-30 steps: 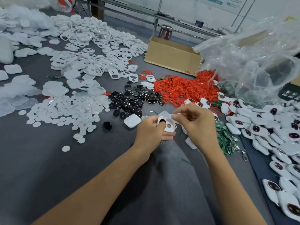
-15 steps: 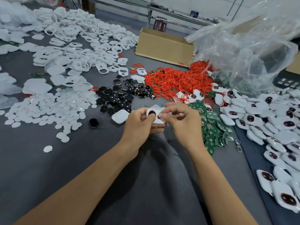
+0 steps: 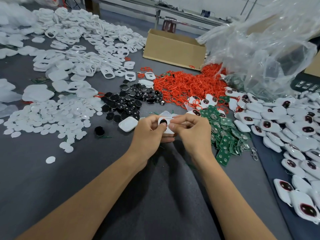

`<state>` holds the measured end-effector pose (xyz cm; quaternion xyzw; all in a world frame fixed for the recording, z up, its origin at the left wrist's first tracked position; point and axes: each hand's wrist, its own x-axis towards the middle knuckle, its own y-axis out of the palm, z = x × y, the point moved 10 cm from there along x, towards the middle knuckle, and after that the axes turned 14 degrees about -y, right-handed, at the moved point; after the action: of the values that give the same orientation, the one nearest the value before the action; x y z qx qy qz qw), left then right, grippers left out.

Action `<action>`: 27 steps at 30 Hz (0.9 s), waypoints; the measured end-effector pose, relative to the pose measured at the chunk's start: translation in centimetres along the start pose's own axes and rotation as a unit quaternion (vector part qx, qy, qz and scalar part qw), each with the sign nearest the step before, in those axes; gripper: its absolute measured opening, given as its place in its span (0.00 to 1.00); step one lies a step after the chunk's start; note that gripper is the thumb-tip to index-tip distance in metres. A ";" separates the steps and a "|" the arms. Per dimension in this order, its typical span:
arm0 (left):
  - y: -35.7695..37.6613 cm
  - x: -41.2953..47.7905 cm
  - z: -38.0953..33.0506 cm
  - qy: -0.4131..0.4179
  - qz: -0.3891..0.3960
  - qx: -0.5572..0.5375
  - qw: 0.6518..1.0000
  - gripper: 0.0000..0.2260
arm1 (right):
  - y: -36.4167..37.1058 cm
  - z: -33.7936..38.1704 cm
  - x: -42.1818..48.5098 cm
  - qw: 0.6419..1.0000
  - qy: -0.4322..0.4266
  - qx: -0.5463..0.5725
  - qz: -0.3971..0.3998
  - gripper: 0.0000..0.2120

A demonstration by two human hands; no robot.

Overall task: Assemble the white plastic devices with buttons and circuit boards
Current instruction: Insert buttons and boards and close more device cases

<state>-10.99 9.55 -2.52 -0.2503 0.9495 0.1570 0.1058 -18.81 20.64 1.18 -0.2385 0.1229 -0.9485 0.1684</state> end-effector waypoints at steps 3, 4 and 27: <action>0.0 0.1 0.1 0.001 -0.004 0.015 1.000 0.08 | -0.1 -0.2 -0.1 1.000 0.005 -0.020 0.004 0.12; -0.1 0.1 0.2 -0.001 -0.005 0.017 1.000 0.08 | -0.2 -0.2 -0.1 1.000 0.004 -0.023 0.005 0.14; -0.9 0.3 0.0 -0.032 -0.017 -0.043 0.998 0.06 | -0.4 0.7 0.5 0.997 -0.033 0.066 0.024 0.05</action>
<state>-10.75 8.70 -2.78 -0.2660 0.9336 0.2034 0.1277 -18.97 20.69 2.07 -0.2554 0.0605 -0.9416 0.2107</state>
